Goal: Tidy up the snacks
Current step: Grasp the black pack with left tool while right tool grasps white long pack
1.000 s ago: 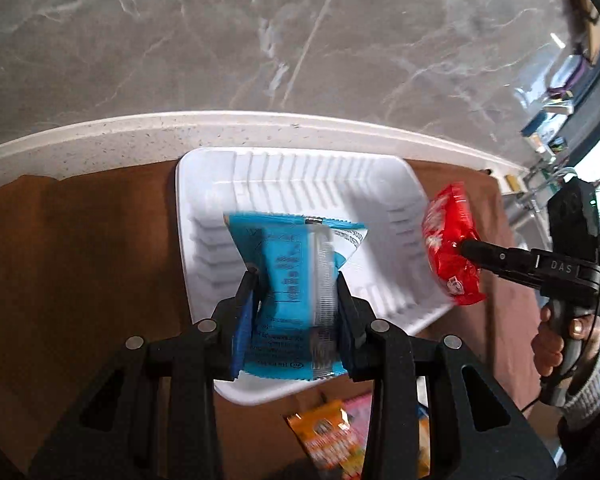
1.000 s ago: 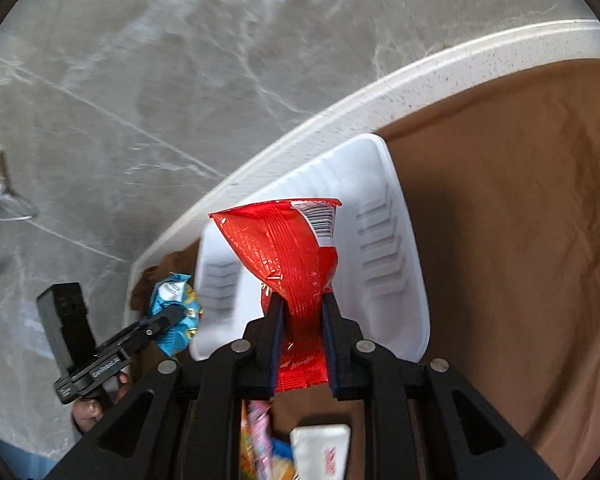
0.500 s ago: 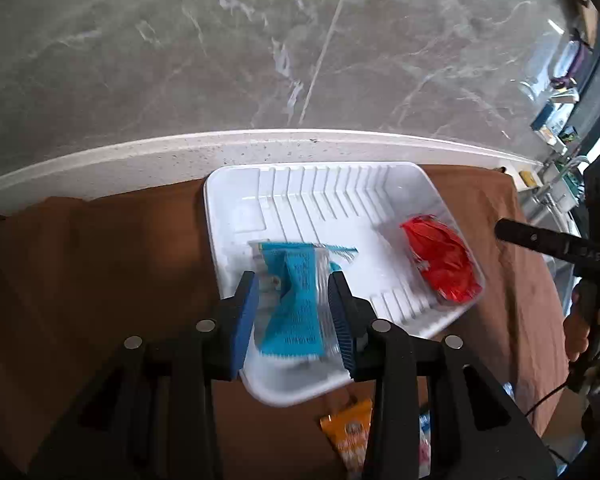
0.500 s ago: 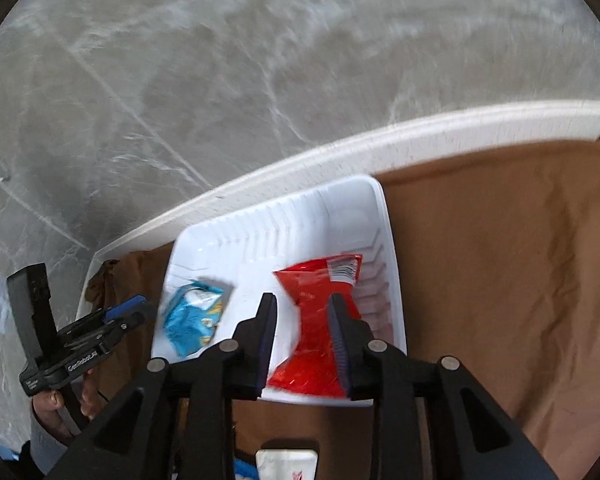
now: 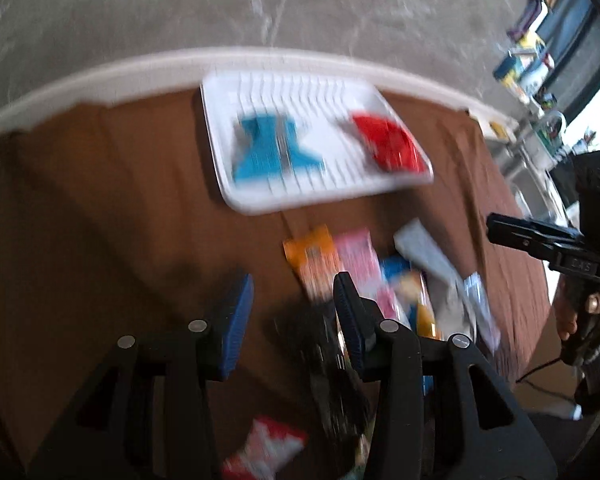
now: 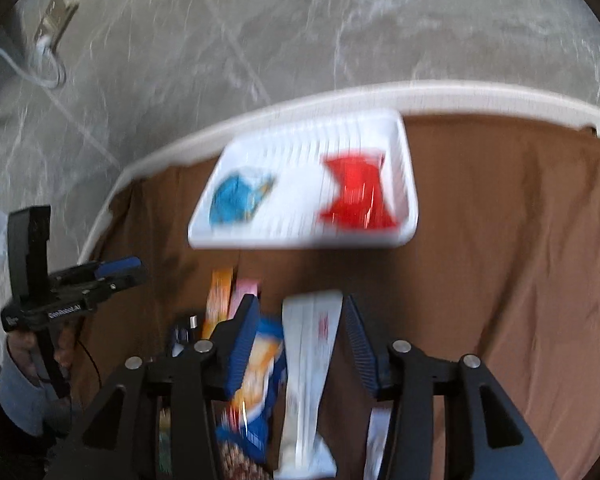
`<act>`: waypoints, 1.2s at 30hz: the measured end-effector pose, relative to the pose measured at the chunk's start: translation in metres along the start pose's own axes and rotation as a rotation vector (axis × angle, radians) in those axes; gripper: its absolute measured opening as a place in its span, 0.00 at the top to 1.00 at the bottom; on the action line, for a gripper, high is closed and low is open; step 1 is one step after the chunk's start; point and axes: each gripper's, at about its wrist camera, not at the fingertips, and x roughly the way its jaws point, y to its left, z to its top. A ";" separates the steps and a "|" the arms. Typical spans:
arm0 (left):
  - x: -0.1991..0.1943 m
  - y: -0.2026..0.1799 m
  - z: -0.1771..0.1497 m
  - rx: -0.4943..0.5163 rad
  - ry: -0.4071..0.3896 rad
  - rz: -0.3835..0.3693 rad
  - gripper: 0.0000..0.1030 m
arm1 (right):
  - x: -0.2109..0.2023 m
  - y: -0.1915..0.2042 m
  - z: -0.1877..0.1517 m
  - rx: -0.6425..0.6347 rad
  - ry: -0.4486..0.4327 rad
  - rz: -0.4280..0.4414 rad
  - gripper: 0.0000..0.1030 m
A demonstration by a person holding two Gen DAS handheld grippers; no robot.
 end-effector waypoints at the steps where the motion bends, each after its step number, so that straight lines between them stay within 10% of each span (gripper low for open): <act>1: 0.001 -0.003 -0.011 0.004 0.023 -0.002 0.61 | 0.003 0.000 -0.007 -0.001 0.015 -0.011 0.53; 22: 0.038 -0.017 -0.052 -0.034 0.137 -0.046 0.54 | 0.039 0.001 -0.047 -0.005 0.148 -0.088 0.53; 27: 0.043 -0.018 -0.052 -0.033 0.141 -0.050 0.52 | 0.046 0.005 -0.048 -0.009 0.172 -0.053 0.75; 36: 0.063 -0.019 -0.056 -0.044 0.152 -0.042 0.48 | 0.050 0.006 -0.049 0.005 0.177 -0.023 0.78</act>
